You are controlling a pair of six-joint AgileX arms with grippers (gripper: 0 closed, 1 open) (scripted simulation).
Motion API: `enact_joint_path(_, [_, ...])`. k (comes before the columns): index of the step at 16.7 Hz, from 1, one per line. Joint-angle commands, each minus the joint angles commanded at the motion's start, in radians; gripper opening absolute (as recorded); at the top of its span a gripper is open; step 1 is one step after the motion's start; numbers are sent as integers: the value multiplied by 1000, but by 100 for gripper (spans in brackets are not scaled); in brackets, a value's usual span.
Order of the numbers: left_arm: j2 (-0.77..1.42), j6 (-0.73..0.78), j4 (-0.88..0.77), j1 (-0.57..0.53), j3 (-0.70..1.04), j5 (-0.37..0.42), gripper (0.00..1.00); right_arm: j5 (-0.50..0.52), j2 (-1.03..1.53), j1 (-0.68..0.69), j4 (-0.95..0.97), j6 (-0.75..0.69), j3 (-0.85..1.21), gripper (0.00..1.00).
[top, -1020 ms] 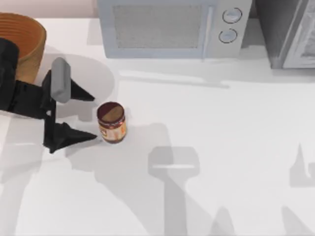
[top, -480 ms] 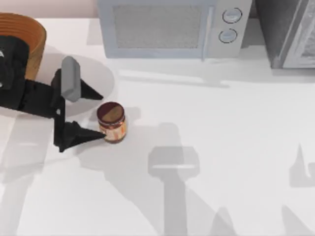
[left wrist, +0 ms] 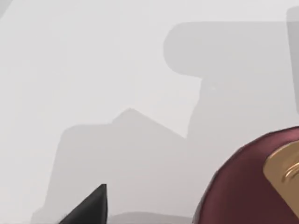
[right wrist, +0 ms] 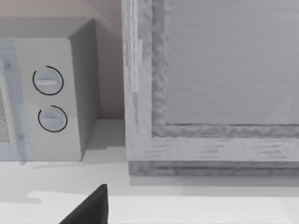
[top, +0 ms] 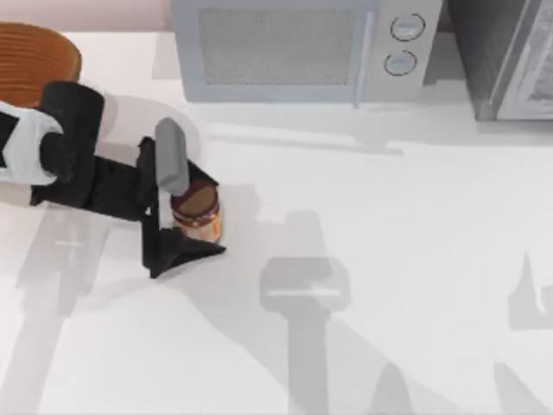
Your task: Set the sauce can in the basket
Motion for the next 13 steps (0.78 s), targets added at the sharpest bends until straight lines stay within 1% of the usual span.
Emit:
enact_joint_path(5, [15, -8, 23, -4, -2, -2, 100, 0, 0, 0, 0, 0, 0, 100])
enact_joint_path(13, [15, -8, 23, -4, -2, -2, 40, 0, 0, 0, 0, 0, 0, 100])
